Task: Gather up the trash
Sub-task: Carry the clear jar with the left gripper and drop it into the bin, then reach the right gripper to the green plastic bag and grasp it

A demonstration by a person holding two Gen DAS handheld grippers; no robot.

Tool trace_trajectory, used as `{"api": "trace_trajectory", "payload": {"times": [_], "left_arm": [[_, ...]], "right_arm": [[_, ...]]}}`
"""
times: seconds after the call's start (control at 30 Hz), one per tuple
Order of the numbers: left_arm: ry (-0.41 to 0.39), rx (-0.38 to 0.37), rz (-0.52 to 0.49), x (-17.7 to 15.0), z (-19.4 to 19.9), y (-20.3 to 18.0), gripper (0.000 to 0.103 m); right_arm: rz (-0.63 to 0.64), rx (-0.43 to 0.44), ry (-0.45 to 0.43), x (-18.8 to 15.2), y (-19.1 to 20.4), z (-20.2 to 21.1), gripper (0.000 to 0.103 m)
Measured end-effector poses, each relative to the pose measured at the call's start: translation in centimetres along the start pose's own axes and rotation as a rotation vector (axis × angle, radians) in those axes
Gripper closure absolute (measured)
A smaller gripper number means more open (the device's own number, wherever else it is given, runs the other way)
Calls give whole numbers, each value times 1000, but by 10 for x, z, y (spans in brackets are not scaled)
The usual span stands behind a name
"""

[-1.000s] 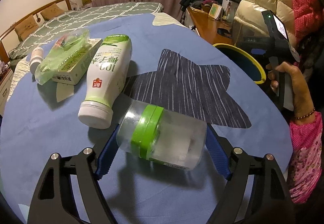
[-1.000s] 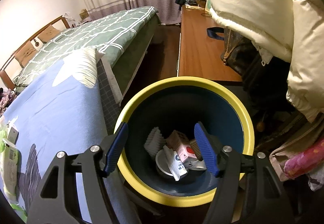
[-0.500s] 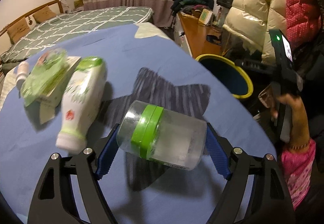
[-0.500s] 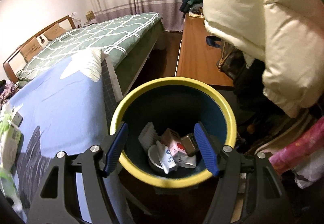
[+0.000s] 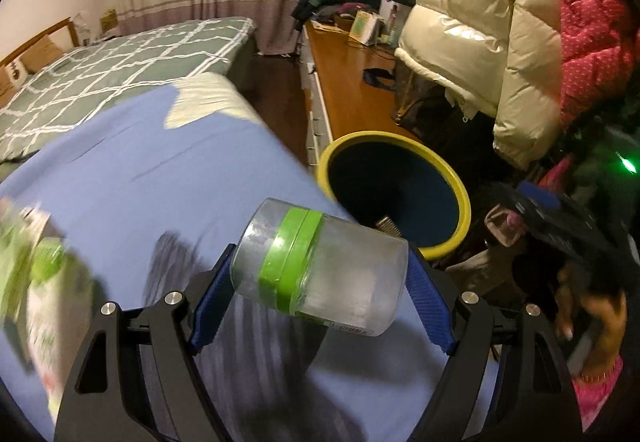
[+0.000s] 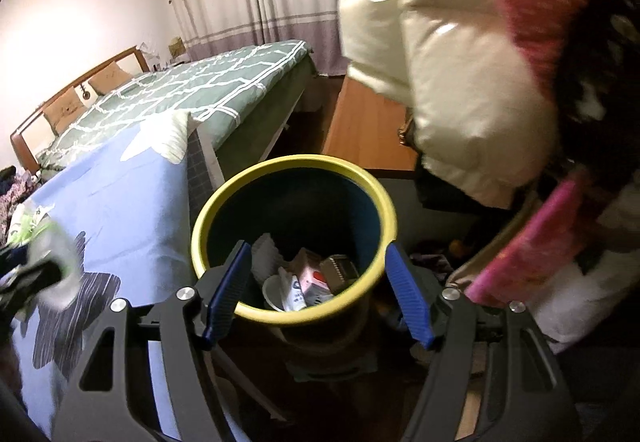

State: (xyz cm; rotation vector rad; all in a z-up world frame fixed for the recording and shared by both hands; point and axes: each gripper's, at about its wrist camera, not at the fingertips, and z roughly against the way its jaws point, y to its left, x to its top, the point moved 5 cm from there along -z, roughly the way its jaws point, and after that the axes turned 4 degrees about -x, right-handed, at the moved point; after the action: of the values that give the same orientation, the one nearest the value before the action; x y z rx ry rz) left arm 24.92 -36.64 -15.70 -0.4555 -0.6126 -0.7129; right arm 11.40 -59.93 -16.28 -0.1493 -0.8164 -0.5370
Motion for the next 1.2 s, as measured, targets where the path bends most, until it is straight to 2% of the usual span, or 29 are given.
{"api": "trace_trajectory", "payload": {"times": [0.2,0.4,0.53,0.6,0.7,0.8,0.93,1.03,1.07,1.13,1.2], "left_arm": [[46,-12,-42,41,-58,-30,24],[83,-7,-55,65,-111,-54,24],[72,3,-48,79,-133,-60,22],[65,2,-42,84,-137,-60,11],[50,-1,-39,88,-135,-60,11],[29,-26,-3,85,-112,-52,11],[-41,4,56,69,-51,-28,11],[-122,60,113,46,9,3,7],[-162,89,146,33,37,18,6],[-206,125,189,14,69,41,6],[-246,193,247,-15,108,70,6]], "right_arm": [[-31,-10,4,-12,-25,8,34],[-50,-12,23,-20,-39,4,34],[-56,-20,37,-22,-42,1,34],[-53,-25,41,-23,-41,0,34],[-43,-29,44,-21,-35,0,34],[-29,-28,40,-20,-27,3,33],[-5,-19,41,-21,-15,5,32],[18,3,44,-22,4,5,31],[31,13,45,-23,13,4,31],[56,31,48,-25,30,5,31],[92,59,51,-27,54,7,30]]}}
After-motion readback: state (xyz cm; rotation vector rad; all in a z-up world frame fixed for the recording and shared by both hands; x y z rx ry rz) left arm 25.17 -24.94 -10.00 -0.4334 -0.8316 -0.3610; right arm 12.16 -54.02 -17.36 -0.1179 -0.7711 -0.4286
